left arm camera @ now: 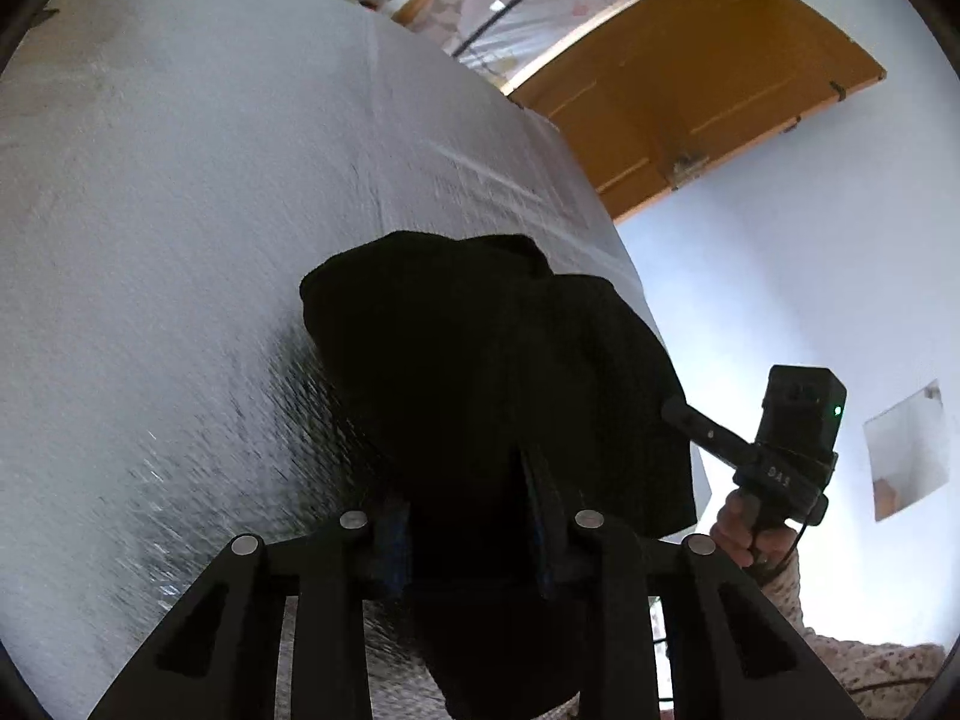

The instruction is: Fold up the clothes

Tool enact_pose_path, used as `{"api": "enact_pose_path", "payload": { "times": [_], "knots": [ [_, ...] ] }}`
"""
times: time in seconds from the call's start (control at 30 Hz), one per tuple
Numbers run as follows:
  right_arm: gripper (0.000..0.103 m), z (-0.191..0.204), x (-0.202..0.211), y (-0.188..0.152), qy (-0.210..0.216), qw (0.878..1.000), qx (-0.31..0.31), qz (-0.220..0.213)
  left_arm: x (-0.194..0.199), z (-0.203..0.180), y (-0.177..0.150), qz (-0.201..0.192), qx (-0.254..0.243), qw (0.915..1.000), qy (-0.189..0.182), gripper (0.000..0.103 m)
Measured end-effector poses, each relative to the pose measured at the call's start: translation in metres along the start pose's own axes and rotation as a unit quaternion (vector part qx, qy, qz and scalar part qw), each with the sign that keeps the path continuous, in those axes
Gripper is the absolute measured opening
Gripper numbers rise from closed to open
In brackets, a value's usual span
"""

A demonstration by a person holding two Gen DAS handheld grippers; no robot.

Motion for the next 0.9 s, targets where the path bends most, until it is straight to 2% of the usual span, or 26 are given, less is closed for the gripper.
{"api": "enact_pose_path", "payload": {
  "times": [0.3,0.43,0.9],
  "knots": [
    [0.021,0.034,-0.058,0.033,0.011,1.000,0.016,0.017,0.028,0.040,0.054,-0.033,0.004,0.9989,0.033,0.030],
    [0.020,0.049,-0.082,0.045,0.020,0.999,0.019,0.019,0.035,0.053,0.071,-0.040,-0.001,0.9979,0.052,0.030],
    [0.020,0.084,-0.145,0.086,0.035,0.999,0.023,0.007,0.047,0.105,0.117,-0.073,0.014,0.9942,0.078,0.030]
  ]
}}
Point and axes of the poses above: each gripper's, at about its wrist camera, not at the fingertips, and x roughly against the way its jaws point, z to its left, y to its top, the point moved 10 cm from there along -x, roughly the way its jaws point, and after that the axes turned 7 degrees about -x, right-handed, at the moved point
